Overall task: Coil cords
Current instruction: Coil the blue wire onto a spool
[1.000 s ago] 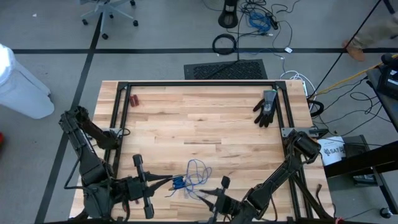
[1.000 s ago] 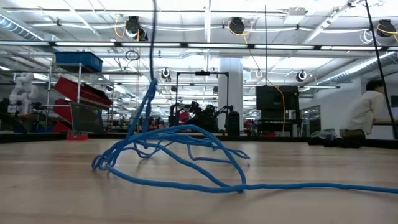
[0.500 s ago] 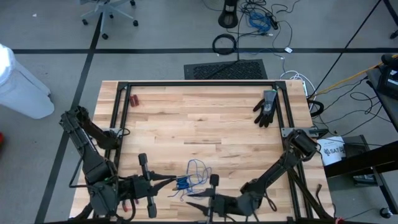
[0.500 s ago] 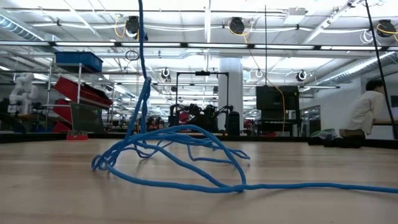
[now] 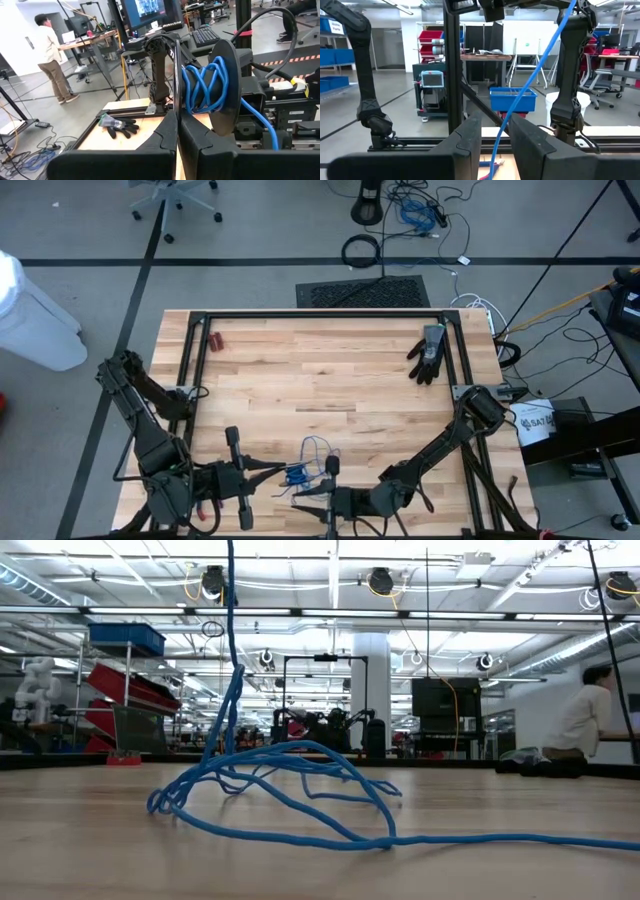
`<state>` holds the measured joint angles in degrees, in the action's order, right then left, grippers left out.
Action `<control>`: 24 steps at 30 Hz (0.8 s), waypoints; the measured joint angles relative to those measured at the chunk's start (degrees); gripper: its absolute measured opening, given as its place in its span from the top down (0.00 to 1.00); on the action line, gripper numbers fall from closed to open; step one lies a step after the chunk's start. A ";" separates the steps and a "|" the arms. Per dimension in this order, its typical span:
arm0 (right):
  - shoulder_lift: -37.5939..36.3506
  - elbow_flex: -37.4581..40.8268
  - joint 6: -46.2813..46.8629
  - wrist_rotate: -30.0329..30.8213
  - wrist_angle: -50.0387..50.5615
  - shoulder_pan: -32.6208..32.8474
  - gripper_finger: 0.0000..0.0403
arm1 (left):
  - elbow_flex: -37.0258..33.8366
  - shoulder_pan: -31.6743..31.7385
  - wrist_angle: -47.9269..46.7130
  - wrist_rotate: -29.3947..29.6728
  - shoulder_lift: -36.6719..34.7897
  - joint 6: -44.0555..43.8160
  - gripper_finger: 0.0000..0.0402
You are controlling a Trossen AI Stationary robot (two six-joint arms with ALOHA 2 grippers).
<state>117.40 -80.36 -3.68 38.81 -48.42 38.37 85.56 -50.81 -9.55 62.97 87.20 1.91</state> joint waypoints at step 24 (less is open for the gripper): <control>0.00 0.00 1.33 16.68 3.66 2.66 1.00 | 0.00 0.18 -0.52 -0.70 0.03 0.02 0.98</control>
<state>117.40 -80.36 -2.35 55.48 -44.75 41.03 85.55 -50.63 -10.07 62.27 87.23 1.93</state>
